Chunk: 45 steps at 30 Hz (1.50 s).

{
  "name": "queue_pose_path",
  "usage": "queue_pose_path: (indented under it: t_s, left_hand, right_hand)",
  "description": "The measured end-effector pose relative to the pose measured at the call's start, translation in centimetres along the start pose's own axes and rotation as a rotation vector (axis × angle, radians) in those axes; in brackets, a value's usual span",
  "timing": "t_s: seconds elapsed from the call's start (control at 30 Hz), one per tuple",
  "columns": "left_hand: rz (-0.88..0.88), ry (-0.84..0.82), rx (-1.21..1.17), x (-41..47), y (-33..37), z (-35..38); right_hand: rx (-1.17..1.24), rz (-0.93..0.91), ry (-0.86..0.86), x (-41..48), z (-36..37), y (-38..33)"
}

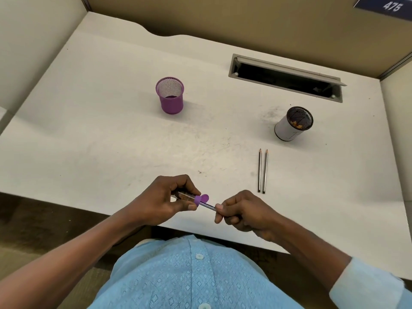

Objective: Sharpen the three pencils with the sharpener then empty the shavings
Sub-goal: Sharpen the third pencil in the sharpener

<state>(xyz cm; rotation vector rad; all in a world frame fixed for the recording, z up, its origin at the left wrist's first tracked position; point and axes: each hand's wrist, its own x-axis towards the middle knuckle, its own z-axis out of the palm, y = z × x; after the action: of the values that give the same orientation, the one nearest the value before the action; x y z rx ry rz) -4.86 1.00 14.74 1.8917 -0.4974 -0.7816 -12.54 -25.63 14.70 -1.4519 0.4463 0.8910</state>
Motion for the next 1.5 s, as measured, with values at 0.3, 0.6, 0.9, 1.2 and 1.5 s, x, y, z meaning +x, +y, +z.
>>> queue_pose_path:
  t_s: [0.3,0.6,0.9,1.2,1.5]
  left_hand:
    - [-0.084,0.025,-0.055,0.2,-0.1,0.6]
    - [-0.019,0.018,0.016,-0.3,-0.7,0.9]
    - [-0.108,0.026,-0.074,0.5,-0.4,0.2]
    - [0.026,-0.019,-0.009,-0.2,-0.6,0.6]
    - [-0.073,-0.013,-0.047,0.8,-0.2,0.0]
  right_hand:
    - [-1.177,-1.062,0.671,0.2,0.4,3.1]
    - [-0.059,0.079,-0.027,0.3,-0.5,-0.5]
    - [-1.214,-1.021,0.587,0.5,0.3,0.9]
    - [-0.072,0.144,-0.063,0.6,-1.1,-2.2]
    - [-1.037,-0.964,0.527,0.7,-0.1,1.4]
